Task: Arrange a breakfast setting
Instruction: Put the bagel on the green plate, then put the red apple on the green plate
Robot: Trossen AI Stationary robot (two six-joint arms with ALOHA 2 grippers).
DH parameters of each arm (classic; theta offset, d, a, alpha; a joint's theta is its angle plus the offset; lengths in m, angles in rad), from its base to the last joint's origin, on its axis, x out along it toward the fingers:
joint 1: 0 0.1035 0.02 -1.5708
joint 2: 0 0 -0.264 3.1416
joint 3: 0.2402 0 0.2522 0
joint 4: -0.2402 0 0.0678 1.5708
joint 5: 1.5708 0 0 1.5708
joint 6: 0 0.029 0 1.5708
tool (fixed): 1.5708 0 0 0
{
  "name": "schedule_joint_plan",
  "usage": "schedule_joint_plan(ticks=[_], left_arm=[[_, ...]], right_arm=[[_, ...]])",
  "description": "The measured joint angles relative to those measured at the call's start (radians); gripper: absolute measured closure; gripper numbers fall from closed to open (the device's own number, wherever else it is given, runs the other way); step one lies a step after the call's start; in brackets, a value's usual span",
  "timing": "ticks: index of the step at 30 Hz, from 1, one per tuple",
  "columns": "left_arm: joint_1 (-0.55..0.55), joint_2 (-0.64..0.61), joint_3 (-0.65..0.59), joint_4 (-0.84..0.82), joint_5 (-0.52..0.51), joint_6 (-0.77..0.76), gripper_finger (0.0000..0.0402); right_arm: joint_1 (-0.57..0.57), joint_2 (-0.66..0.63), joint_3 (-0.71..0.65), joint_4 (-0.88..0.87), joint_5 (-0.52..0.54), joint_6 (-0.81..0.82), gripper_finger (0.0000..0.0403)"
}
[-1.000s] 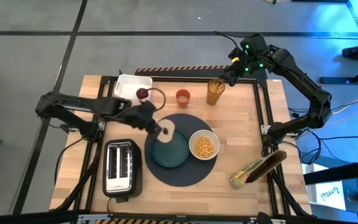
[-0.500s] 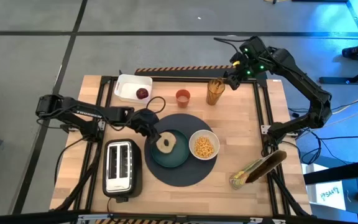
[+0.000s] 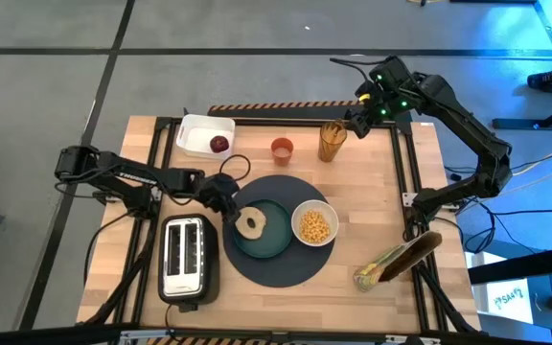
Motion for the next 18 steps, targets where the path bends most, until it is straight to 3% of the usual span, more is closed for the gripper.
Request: schedule_joint_plan(ticks=[10, 15, 18], left_arm=[[0.000, -0.029, 0.000, -0.176, 0.006, -0.053, 0.0224], [0.013, -0.130, 0.021, -0.188, 0.005, -0.059, 0.0210], [0.047, -0.194, 0.088, -0.248, -0.056, -0.059, 0.0210]], right_arm=[[0.000, -0.006, 0.000, -0.056, 0.001, 0.001, 0.0171], [0.000, -0.019, 0.000, -0.062, 0.010, 0.009, 0.0171], [0.000, -0.029, 0.000, -0.066, 0.026, 0.024, 0.0171]])
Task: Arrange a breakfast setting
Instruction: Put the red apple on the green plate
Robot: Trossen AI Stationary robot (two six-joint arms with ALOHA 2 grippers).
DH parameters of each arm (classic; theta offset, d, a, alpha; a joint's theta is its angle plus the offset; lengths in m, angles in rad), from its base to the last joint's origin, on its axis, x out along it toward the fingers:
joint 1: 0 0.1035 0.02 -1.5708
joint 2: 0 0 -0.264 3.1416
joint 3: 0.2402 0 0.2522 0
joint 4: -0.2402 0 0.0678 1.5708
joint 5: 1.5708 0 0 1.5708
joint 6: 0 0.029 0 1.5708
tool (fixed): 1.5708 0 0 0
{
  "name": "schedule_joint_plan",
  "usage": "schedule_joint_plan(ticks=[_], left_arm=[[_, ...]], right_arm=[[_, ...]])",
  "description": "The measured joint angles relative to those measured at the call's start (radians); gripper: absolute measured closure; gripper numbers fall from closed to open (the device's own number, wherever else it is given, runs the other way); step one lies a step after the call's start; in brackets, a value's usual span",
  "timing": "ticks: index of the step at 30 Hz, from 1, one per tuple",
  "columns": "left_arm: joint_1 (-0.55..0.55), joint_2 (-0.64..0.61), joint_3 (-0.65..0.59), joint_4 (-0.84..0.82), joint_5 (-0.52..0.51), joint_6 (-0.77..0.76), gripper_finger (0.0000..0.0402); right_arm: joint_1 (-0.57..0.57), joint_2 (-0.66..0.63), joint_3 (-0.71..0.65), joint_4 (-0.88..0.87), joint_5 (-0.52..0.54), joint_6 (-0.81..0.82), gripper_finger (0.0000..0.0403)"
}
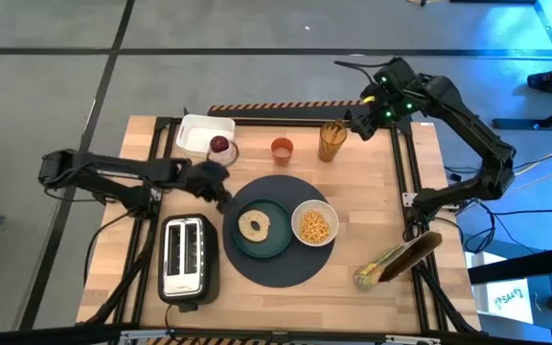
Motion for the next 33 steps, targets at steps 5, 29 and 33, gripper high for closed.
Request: schedule_joint_plan(ticks=[5, 29, 33], left_arm=[[0.129, -0.042, 0.173, -0.176, -0.216, 0.070, 0.0210], [0.676, 0.397, 0.512, -0.407, -0.112, 0.350, 0.0277], [0.685, 0.405, 0.514, -0.407, -0.201, 0.394, 0.0277]], right_arm=[[0.000, -0.003, 0.000, 0.002, 0.019, 0.005, 0.0171], [0.117, -0.009, 0.000, 0.037, 0.127, 0.106, 0.0171], [0.126, -0.009, 0.000, 0.053, 0.138, 0.113, 0.0171]])
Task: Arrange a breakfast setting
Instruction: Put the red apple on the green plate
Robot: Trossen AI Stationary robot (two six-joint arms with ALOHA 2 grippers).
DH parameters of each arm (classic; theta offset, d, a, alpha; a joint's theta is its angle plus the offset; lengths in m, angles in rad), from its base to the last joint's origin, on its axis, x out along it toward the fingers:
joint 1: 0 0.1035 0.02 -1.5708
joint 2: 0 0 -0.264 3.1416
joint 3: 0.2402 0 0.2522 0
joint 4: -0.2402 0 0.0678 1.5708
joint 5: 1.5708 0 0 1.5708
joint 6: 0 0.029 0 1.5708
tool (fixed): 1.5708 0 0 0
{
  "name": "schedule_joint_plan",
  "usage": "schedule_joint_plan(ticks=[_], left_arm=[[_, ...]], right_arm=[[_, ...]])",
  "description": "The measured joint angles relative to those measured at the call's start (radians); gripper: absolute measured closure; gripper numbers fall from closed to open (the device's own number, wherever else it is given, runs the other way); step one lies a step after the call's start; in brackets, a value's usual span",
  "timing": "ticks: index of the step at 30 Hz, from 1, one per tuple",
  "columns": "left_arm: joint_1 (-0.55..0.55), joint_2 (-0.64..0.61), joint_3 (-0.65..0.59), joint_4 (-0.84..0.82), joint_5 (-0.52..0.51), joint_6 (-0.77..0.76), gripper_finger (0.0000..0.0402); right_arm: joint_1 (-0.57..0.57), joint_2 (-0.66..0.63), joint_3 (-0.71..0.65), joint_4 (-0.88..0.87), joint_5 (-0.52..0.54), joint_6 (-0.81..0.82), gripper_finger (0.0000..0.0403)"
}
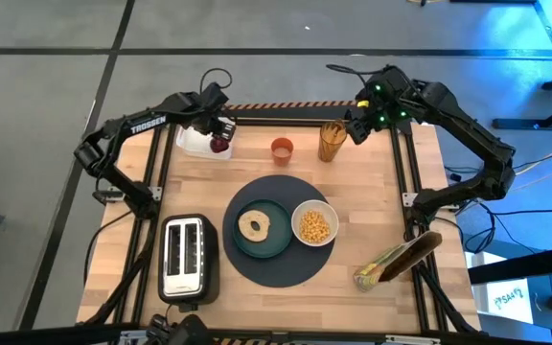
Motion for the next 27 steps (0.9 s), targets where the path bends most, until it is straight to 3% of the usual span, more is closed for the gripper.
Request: schedule_joint_plan(ticks=[9, 27], left_arm=[[-0.025, 0.027, 0.000, 0.004, 0.022, -0.016, 0.0277], [-0.098, 0.047, -0.001, -0.011, -0.044, -0.050, 0.0277]], right_arm=[[0.000, 0.000, 0.000, -0.012, 0.000, 0.018, 0.0171], [0.000, 0.000, 0.000, -0.015, -0.007, 0.023, 0.0171]])
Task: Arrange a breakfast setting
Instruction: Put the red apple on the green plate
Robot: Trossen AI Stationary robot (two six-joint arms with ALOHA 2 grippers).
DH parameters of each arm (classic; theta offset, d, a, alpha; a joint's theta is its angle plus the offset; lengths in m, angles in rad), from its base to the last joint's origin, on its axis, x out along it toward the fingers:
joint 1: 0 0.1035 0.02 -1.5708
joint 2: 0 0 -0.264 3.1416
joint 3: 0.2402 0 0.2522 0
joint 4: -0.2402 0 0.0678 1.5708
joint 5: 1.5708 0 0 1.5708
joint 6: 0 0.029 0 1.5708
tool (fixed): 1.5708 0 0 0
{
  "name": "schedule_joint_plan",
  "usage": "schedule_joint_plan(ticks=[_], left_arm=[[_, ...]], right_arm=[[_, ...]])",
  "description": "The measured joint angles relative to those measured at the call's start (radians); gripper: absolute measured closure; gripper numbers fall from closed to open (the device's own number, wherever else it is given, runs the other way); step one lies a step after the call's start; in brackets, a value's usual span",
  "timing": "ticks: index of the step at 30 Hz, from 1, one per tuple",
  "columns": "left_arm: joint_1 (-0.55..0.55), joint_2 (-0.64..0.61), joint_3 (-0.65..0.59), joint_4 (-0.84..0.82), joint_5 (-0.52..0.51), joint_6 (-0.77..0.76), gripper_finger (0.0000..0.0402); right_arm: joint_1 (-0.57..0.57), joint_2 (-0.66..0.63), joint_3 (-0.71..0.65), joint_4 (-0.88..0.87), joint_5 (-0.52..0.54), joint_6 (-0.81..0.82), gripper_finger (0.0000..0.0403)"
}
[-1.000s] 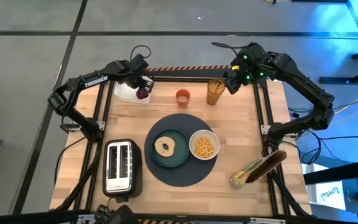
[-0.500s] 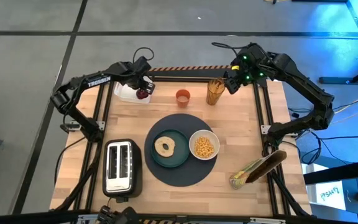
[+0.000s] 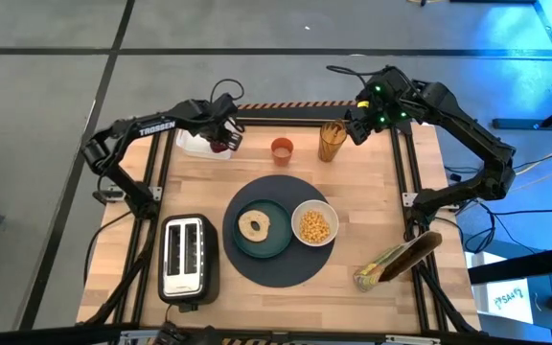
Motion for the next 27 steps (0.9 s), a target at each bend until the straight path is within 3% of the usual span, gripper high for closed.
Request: schedule_joint_plan(ticks=[7, 21, 27], left_arm=[[-0.006, 0.086, 0.004, -0.038, -0.011, 0.007, 0.0277], [0.028, 0.099, 0.058, -0.086, -0.040, 0.033, 0.0278], [0.084, 0.098, 0.063, -0.099, 0.004, 0.037, 0.0303]], right_arm=[[0.000, 0.000, 0.000, 0.014, 0.000, -0.005, 0.0171], [-0.001, 0.000, 0.000, 0.006, -0.002, -0.033, 0.0171], [-0.001, -0.001, 0.000, 0.006, -0.002, -0.054, 0.0171]])
